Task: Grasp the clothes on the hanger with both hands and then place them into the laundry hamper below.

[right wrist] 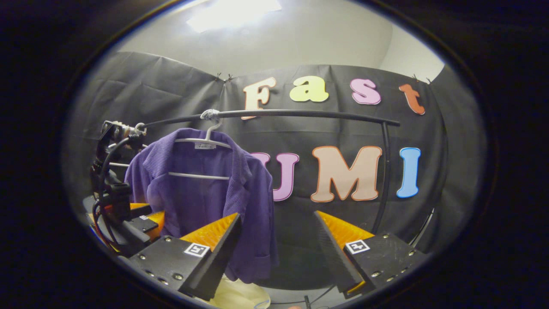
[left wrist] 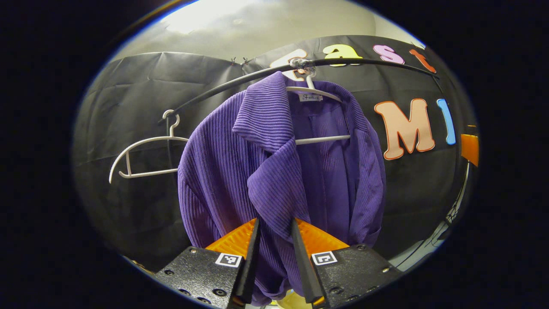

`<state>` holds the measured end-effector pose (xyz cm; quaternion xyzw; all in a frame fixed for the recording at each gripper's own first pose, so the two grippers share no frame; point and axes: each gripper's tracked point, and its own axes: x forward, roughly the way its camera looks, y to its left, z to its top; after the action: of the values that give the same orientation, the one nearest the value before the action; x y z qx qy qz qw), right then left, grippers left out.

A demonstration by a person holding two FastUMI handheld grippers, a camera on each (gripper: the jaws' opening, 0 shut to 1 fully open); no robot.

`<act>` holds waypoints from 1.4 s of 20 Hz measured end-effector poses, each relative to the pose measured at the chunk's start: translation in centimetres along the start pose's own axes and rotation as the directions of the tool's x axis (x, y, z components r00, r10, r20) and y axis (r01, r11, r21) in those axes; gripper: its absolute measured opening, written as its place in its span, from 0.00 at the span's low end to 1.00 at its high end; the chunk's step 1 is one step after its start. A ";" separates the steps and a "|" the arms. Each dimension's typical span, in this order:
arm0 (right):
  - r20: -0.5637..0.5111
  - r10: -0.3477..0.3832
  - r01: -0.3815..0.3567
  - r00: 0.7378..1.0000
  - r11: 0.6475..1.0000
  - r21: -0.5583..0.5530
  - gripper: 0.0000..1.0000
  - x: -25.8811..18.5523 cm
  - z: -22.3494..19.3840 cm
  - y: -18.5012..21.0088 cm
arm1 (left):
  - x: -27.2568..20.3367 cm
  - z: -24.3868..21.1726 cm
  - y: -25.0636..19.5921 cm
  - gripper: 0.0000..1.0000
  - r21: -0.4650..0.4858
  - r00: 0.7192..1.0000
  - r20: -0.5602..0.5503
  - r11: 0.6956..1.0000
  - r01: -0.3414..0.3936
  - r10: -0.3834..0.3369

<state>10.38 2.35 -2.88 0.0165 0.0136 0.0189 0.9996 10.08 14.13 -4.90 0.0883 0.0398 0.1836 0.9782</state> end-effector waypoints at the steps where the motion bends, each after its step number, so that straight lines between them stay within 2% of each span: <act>1: -0.001 0.007 -0.007 1.000 1.000 -0.002 0.99 0.1 -0.2 0.3 | 0.1 0.1 -0.4 0.42 -0.024 1.000 0.000 1.000 0.014 -0.014; 3: -0.003 0.018 -0.018 1.000 1.000 -0.006 0.99 0.4 -0.2 0.6 | 0.2 -0.1 -0.8 0.48 -0.061 1.000 -0.011 0.998 0.026 -0.027; 6: -0.006 0.025 -0.025 1.000 1.000 -0.006 1.00 0.6 -0.3 0.9 | 0.7 0.2 -1.6 0.70 -0.096 0.999 -0.007 0.994 0.043 -0.044; 16: -0.021 0.056 -0.056 0.998 0.998 -0.009 0.99 0.6 -1.1 2.4 | 3.0 1.2 -1.7 0.73 -0.105 1.000 0.016 0.994 0.028 -0.026; 23: -0.029 0.099 -0.100 0.995 0.995 -0.023 1.00 2.2 -1.7 4.9 | 3.9 0.9 0.1 0.08 -0.123 1.000 -0.004 0.992 0.029 -0.030; 26: -0.034 0.106 -0.107 0.994 0.994 -0.027 1.00 3.8 -1.9 6.0 | 3.4 1.0 0.1 0.05 -0.117 0.998 -0.007 0.991 0.060 -0.062; 27: -0.034 0.108 -0.109 0.994 0.994 -0.028 0.95 4.4 -2.1 6.4 | 3.2 1.1 0.1 0.05 -0.112 0.997 -0.007 0.991 0.072 -0.073; 28: -0.036 0.105 -0.106 0.994 0.994 -0.028 1.00 5.1 -2.2 6.7 | 3.0 1.1 0.2 0.04 -0.109 0.996 -0.009 0.990 0.084 -0.086</act>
<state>15.19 9.26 -4.98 0.0020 0.0296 0.0720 0.9970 12.90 15.24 -3.96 0.0320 0.0401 0.1443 0.9882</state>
